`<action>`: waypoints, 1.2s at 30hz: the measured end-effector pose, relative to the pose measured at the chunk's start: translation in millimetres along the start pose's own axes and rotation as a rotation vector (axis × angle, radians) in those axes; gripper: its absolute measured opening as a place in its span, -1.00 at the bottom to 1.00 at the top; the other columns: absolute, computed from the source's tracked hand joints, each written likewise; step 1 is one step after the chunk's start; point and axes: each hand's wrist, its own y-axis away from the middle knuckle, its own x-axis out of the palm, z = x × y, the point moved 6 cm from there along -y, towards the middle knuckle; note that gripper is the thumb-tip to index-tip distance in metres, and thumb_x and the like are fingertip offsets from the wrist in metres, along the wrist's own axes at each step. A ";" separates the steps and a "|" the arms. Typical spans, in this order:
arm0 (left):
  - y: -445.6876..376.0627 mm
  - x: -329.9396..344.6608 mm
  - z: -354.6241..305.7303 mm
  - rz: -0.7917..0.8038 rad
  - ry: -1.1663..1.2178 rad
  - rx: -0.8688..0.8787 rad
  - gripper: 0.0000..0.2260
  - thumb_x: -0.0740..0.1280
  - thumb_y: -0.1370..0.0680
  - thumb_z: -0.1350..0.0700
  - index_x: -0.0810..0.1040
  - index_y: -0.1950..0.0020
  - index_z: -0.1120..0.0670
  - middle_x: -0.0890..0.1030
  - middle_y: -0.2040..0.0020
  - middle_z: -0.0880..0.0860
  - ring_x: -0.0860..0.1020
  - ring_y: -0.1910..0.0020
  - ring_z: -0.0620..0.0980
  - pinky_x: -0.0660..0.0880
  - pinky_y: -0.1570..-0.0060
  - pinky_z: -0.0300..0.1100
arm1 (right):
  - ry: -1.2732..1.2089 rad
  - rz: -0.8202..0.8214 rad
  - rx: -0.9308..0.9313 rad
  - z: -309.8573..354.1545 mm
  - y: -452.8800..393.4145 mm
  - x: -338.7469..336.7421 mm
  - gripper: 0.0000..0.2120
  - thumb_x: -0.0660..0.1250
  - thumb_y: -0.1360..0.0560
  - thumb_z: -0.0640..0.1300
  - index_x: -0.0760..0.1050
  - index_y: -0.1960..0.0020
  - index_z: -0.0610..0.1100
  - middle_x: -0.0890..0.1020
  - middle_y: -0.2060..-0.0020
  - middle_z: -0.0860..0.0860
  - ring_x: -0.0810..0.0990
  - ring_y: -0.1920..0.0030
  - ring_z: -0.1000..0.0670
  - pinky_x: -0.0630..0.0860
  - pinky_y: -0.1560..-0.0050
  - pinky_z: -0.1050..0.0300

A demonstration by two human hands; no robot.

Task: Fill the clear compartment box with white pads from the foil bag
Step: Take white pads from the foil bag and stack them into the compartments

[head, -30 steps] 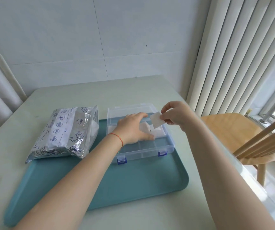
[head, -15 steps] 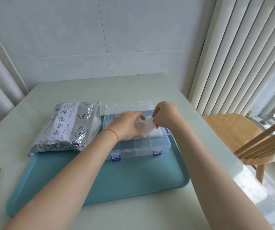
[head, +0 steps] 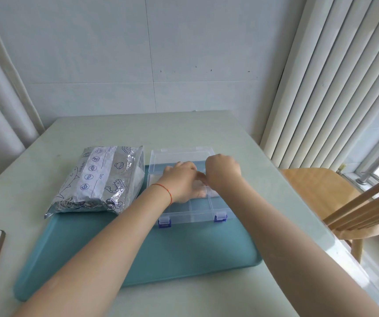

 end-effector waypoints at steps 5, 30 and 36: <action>-0.1 -0.5 1.6 -0.017 0.035 -0.001 -0.75 0.32 -0.50 -0.20 0.53 -0.18 -0.32 0.41 -0.28 -0.05 0.32 -0.35 0.03 0.21 -0.34 0.03 | -0.034 0.026 -0.009 -3.7 1.2 -13.1 -0.82 0.23 -0.51 -0.31 0.30 0.24 -0.18 0.37 0.28 -0.03 0.43 0.12 -0.11 0.38 0.16 0.12; 84.9 -59.0 137.8 -0.517 0.116 -0.531 -0.68 0.29 -0.47 0.02 0.33 0.43 0.11 0.34 0.47 0.01 0.33 0.41 0.06 0.19 0.44 -0.22 | -0.383 -0.018 -0.312 140.1 -38.7 -0.1 -0.78 0.23 -0.48 -0.21 0.63 0.02 -0.21 0.67 0.04 -0.11 0.62 -0.02 -0.15 0.59 -0.02 0.01; 97.9 -56.0 154.3 -0.601 0.297 -0.529 -0.75 0.31 -0.47 0.03 0.56 0.30 0.17 0.58 0.38 0.10 0.55 0.30 0.13 0.51 0.33 -0.08 | -0.231 0.058 -0.268 157.8 -41.3 10.9 -0.46 0.26 -0.46 0.31 0.25 0.38 -0.11 0.37 0.27 -0.02 0.36 0.11 -0.11 0.29 0.11 0.07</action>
